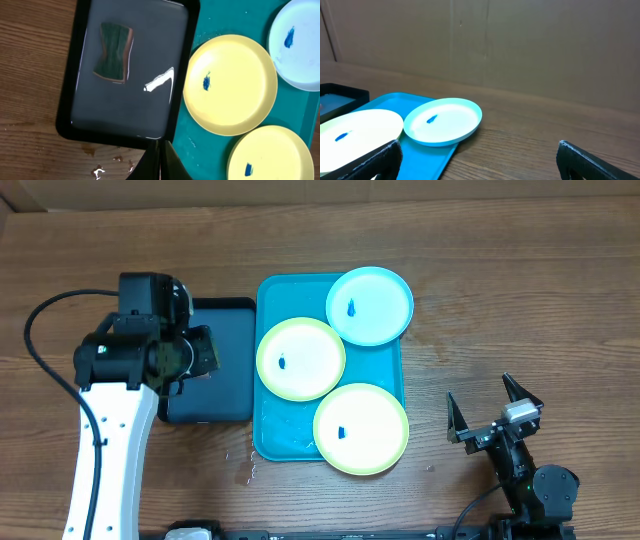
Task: Clean dirty plates on tray and stack at the side
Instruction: 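Move the left gripper over the black tray toward the green sponge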
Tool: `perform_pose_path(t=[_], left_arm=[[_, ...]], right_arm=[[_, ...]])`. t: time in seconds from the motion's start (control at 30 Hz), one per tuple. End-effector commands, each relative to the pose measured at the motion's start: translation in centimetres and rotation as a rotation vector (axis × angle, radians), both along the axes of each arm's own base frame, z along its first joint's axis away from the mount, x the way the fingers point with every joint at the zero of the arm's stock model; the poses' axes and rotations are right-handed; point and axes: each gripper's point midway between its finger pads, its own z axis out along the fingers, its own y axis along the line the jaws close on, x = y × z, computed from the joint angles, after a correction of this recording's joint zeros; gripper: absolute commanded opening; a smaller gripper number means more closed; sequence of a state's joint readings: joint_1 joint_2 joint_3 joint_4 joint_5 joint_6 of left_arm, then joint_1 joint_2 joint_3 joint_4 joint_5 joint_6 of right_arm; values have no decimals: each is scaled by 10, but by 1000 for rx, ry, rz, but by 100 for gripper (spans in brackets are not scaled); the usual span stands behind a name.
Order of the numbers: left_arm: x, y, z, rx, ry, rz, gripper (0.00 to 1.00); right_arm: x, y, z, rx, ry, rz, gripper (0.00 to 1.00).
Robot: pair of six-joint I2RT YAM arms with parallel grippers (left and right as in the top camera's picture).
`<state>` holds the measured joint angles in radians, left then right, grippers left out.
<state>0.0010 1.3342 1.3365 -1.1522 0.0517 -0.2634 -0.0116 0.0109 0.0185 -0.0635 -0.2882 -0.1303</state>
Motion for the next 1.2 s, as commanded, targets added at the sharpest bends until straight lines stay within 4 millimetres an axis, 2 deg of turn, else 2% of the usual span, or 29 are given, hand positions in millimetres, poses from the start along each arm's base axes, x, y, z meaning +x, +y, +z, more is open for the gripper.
perform_pose_path(t=[0.0,0.27,0.47,1.0,1.03,1.07,1.17], left_arm=[[6,4,9,2,-30,33,5],[15,19,14,-41,-71,136,11],[10,28,11,-24,-51,161,11],[-1,27,6,-28,1,161,14],[-2,27,6,-27,3,161,12],[-2,27,6,-27,4,161,6],[-3,27,7,-23,6,154,4]], right_arm=[[0,-1,-2,6,-1,-5,100],[0,-1,-2,6,-2,-5,100],[1,-1,-2,6,0,-5,100],[1,-1,-2,6,0,-6,100],[1,-1,-2,6,1,-5,100],[1,-1,-2,6,1,-5,100],[1,-1,-2,6,0,-5,100]])
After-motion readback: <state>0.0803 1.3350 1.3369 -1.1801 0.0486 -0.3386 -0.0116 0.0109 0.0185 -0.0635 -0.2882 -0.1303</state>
